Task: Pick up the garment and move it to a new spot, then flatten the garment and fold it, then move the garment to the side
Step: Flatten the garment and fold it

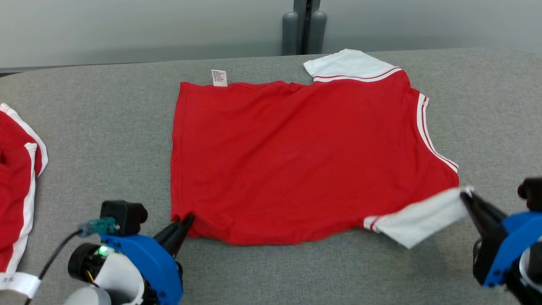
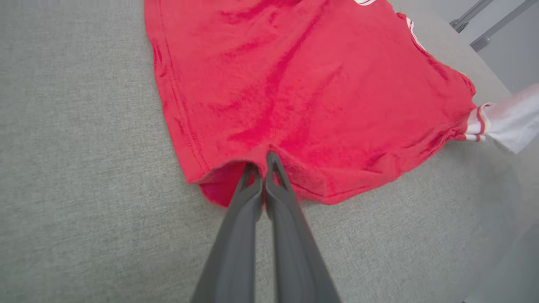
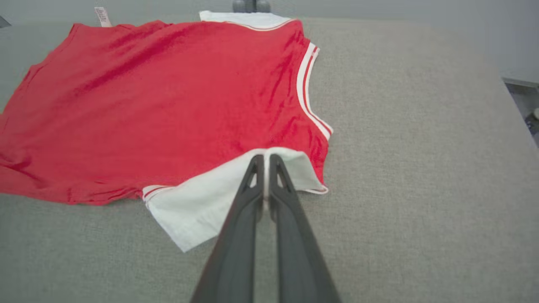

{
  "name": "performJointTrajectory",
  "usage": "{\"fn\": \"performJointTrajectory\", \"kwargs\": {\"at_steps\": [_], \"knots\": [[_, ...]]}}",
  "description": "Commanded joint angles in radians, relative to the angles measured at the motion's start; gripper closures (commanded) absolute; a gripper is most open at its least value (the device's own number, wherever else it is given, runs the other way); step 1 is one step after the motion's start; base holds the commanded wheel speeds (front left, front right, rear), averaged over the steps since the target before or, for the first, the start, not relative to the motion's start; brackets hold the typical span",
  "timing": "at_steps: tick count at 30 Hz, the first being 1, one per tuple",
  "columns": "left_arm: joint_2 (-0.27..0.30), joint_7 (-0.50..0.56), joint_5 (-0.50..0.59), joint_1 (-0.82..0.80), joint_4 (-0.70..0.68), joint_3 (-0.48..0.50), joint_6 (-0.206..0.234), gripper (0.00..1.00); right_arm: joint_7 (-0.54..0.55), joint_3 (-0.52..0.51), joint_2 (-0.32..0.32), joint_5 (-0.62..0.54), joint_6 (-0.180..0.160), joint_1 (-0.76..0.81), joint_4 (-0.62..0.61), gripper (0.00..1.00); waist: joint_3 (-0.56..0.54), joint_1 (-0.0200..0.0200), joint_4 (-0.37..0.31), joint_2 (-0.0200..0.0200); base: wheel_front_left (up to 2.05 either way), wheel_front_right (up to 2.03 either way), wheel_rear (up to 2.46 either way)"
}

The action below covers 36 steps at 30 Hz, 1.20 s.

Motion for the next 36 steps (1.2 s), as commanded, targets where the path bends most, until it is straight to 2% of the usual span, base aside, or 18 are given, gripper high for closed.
{"fn": "performJointTrajectory", "kwargs": {"at_steps": [1, 6, 8, 18, 22, 27, 36], "knots": [[-0.001, 0.011, -0.019, -0.024, 0.000, 0.010, -0.001, 1.00, -0.024, 0.005, -0.017, 0.009, 0.000, -0.048, 0.017, 1.00, 0.000, -0.0002, -0.004, 0.0000, 0.00, 0.00, 0.00], [-0.030, 0.032, -0.077, -0.067, 0.001, 0.046, 0.022, 1.00, -0.080, 0.039, -0.074, 0.033, 0.000, -0.167, 0.103, 1.00, 0.006, -0.0002, -0.011, 0.0000, 0.00, 0.00, 0.00], [-0.031, 0.026, -0.069, -0.083, 0.015, 0.051, 0.026, 1.00, -0.099, 0.053, -0.090, 0.038, 0.000, -0.204, 0.141, 1.00, 0.012, -0.0002, -0.009, 0.0000, 0.00, 0.00, 0.00], [-0.108, -0.061, -0.047, -0.176, 0.173, 0.060, 0.059, 1.00, -0.226, 0.134, -0.174, 0.047, 0.000, -0.351, 0.306, 1.00, 0.044, -0.0002, 0.016, 0.0000, 0.00, 0.00, 0.00], [-0.131, -0.106, -0.024, -0.208, 0.239, 0.057, 0.062, 1.00, -0.259, 0.156, -0.189, 0.046, 0.000, -0.391, 0.362, 1.00, 0.056, -0.0002, 0.023, 0.0000, 0.00, 0.00, 0.00], [-0.151, -0.152, -0.014, -0.247, 0.305, 0.052, 0.046, 1.00, -0.280, 0.164, -0.197, 0.039, 0.000, -0.427, 0.404, 1.00, 0.071, -0.0002, 0.029, 0.0000, 0.00, 0.00, 0.00], [-0.159, -0.179, 0.010, -0.284, 0.377, 0.029, 0.041, 1.00, -0.341, 0.173, -0.194, 0.026, 0.000, -0.487, 0.456, 1.00, 0.092, -0.0002, 0.031, 0.0000, 0.00, 0.00, 0.00]]}}
